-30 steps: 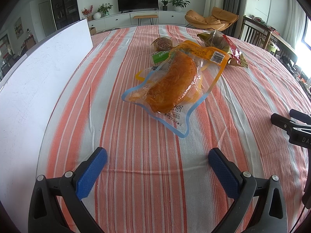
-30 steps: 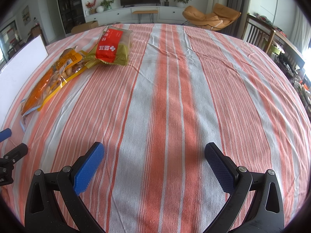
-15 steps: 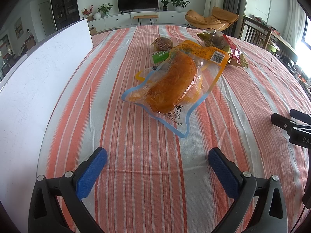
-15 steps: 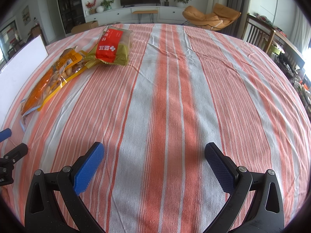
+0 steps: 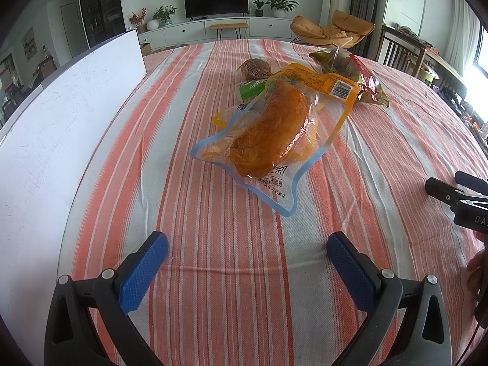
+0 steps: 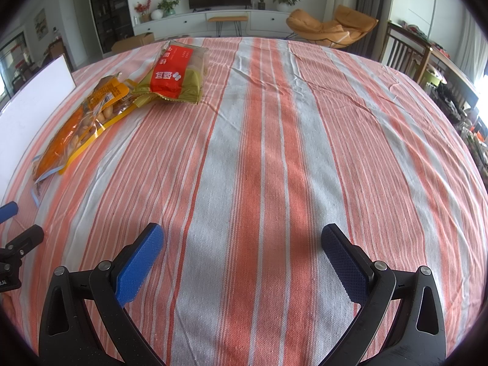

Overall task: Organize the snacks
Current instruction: 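Grasp the clear orange-meat bag with the left tool and pull it closer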

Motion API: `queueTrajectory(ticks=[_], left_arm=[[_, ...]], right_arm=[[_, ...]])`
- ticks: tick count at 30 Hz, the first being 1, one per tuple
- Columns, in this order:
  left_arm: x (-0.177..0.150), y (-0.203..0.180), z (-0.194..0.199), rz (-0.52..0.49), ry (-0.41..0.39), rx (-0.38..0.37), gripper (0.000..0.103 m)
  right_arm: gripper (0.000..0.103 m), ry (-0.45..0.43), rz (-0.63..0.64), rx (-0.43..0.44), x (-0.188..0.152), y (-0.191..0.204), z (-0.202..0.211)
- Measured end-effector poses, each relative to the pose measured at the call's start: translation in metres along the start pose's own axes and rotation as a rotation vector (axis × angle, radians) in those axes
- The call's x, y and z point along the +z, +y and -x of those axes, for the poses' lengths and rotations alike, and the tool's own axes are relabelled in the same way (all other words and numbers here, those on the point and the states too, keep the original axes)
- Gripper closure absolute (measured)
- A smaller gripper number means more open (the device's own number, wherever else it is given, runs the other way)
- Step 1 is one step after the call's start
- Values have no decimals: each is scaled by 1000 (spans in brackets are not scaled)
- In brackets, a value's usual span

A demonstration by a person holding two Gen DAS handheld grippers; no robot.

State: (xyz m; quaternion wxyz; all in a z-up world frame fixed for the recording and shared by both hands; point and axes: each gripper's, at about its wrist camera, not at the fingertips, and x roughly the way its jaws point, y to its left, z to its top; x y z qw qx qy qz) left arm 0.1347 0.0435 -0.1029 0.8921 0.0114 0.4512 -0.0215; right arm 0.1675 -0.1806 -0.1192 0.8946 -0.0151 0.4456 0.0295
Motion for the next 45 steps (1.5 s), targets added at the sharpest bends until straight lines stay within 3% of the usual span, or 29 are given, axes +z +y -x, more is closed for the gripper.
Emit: queueTrajectory(ticks=[17, 20, 22, 26, 30, 33, 34, 35, 38, 39, 45], left_arm=[[0, 0, 0, -1, 1, -3, 0], [12, -1, 1, -46, 37, -88, 0], [33, -6, 9, -78, 9, -117, 0], [78, -25, 6, -200, 1, -95, 0], [107, -43, -38, -320, 104, -45, 0], [106, -42, -56, -350, 160, -34, 0], [101, -40, -59, -358, 187, -60, 6], [96, -38, -57, -359, 183, -89, 19], [81, -29, -42, -341, 153, -110, 44], [73, -27, -36, -326, 144, -114, 49], [-4, 4, 17, -100, 119, -117, 50]], right_arm=[[0, -3, -19, -16, -27, -20, 25], [0, -3, -21, -14, -28, -21, 26], [0, -3, -20, -14, -28, -21, 26], [0, -3, -20, -14, -28, -21, 26], [0, -3, -20, -14, -28, -21, 27], [0, -3, -20, -14, -29, -21, 27], [0, -3, -20, -14, -29, -21, 27], [0, -3, -20, -14, -29, -21, 27], [0, -3, -20, -14, -29, -21, 27], [0, -4, -20, -14, -28, -21, 27], [0, -4, -20, -14, -28, -21, 27]])
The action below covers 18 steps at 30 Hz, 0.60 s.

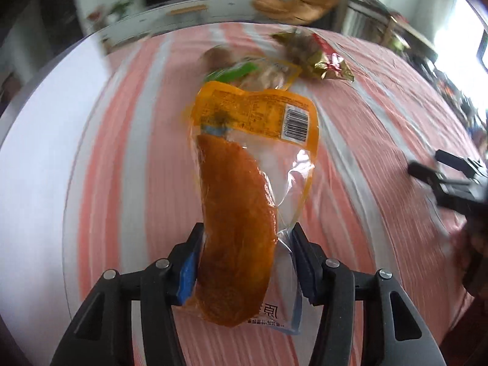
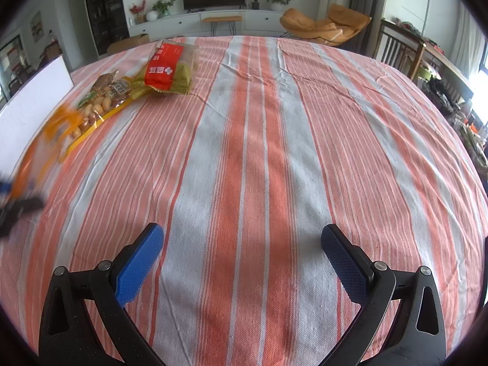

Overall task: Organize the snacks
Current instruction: 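Grasp the clear orange-meat bag with the left tool and pull it closer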

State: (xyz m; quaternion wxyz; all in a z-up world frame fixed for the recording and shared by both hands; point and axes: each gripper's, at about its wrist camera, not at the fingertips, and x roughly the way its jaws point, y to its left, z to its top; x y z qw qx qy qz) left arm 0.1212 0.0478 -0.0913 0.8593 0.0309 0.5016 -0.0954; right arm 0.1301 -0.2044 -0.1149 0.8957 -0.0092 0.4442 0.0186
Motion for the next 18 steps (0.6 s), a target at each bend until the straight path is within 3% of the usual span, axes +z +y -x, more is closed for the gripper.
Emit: queueTrajectory(ticks=[4, 6, 8, 10, 18], left_arm=[[-28, 13, 15, 138, -31, 31, 48], [-23, 19, 10, 156, -42, 80, 41], [-18, 23, 3, 166, -51, 117, 24], [-19, 24, -2, 150, -79, 137, 17], [-13, 32, -9, 147, -121, 148, 2]], right_arm=[[0, 0, 0, 0, 0, 0, 0], [0, 0, 0, 0, 0, 0, 0], [0, 0, 0, 0, 0, 0, 0], [0, 0, -1, 0, 0, 0, 0], [0, 0, 0, 0, 0, 0, 0]])
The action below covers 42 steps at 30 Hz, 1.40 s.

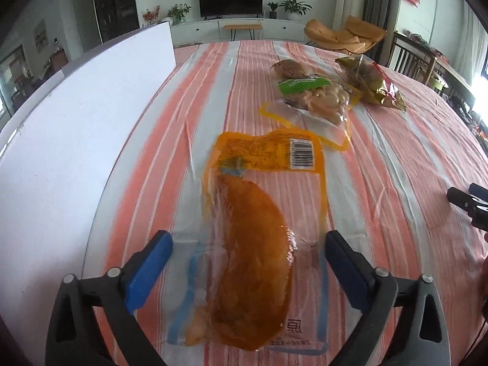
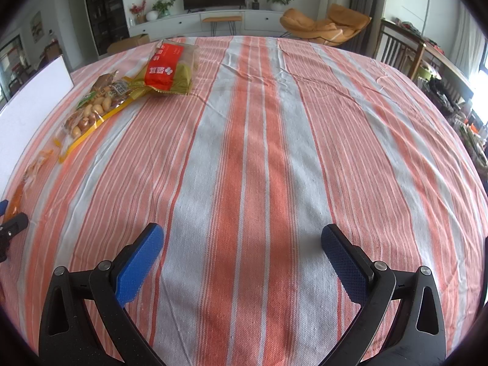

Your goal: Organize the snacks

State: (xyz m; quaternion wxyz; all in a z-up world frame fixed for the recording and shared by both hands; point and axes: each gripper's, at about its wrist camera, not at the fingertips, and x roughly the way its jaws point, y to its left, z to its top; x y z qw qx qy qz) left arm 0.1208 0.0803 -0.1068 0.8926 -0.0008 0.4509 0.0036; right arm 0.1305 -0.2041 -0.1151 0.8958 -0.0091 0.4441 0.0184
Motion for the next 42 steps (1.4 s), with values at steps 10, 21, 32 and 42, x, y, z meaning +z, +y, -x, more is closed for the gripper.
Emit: queueTrajectory(ticks=[10, 21, 32, 42], left_arm=[[0, 2, 0, 5, 3, 5, 0], [0, 2, 0, 5, 3, 5, 0], [0, 2, 0, 5, 3, 5, 0], [0, 2, 0, 5, 3, 5, 0]], right_arm=[[0, 0, 0, 0, 0, 0, 0], [0, 0, 0, 0, 0, 0, 0], [0, 0, 0, 0, 0, 0, 0], [0, 0, -1, 0, 0, 0, 0]])
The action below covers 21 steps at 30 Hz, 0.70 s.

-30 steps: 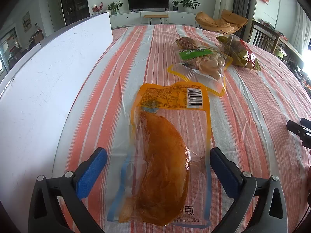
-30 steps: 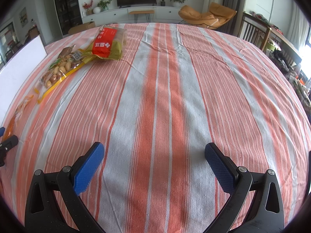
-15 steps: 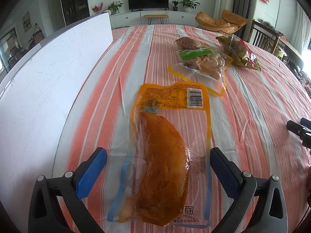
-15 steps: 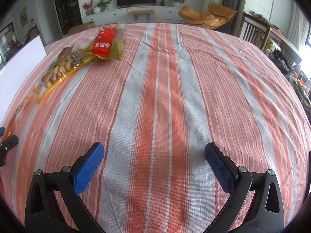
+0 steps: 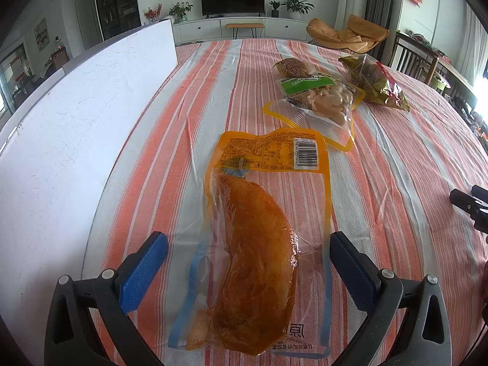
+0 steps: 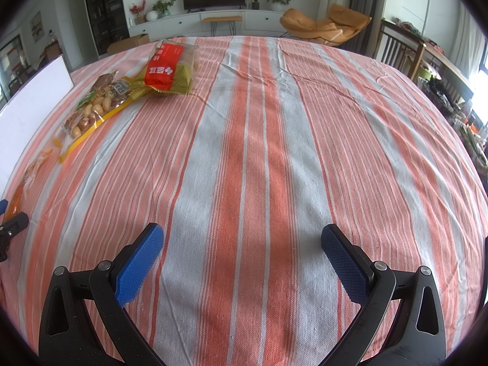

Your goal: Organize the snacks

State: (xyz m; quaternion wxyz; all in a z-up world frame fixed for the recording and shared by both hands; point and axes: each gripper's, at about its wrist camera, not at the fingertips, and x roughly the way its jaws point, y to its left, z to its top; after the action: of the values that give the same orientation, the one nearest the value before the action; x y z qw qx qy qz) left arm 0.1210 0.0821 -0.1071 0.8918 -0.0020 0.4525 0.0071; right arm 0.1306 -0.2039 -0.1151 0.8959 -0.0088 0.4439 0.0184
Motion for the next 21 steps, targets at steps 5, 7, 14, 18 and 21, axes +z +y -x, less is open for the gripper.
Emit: queueTrajectory(ticks=[5, 7, 14, 18, 21], left_arm=[[0, 0, 0, 0, 0, 0, 0], [0, 0, 0, 0, 0, 0, 0], [0, 0, 0, 0, 0, 0, 0], [0, 0, 0, 0, 0, 0, 0], [0, 0, 0, 0, 0, 0, 0]], right_arm=[[0, 0, 0, 0, 0, 0, 0], [0, 0, 0, 0, 0, 0, 0], [0, 0, 0, 0, 0, 0, 0], [0, 0, 0, 0, 0, 0, 0], [0, 0, 0, 0, 0, 0, 0]])
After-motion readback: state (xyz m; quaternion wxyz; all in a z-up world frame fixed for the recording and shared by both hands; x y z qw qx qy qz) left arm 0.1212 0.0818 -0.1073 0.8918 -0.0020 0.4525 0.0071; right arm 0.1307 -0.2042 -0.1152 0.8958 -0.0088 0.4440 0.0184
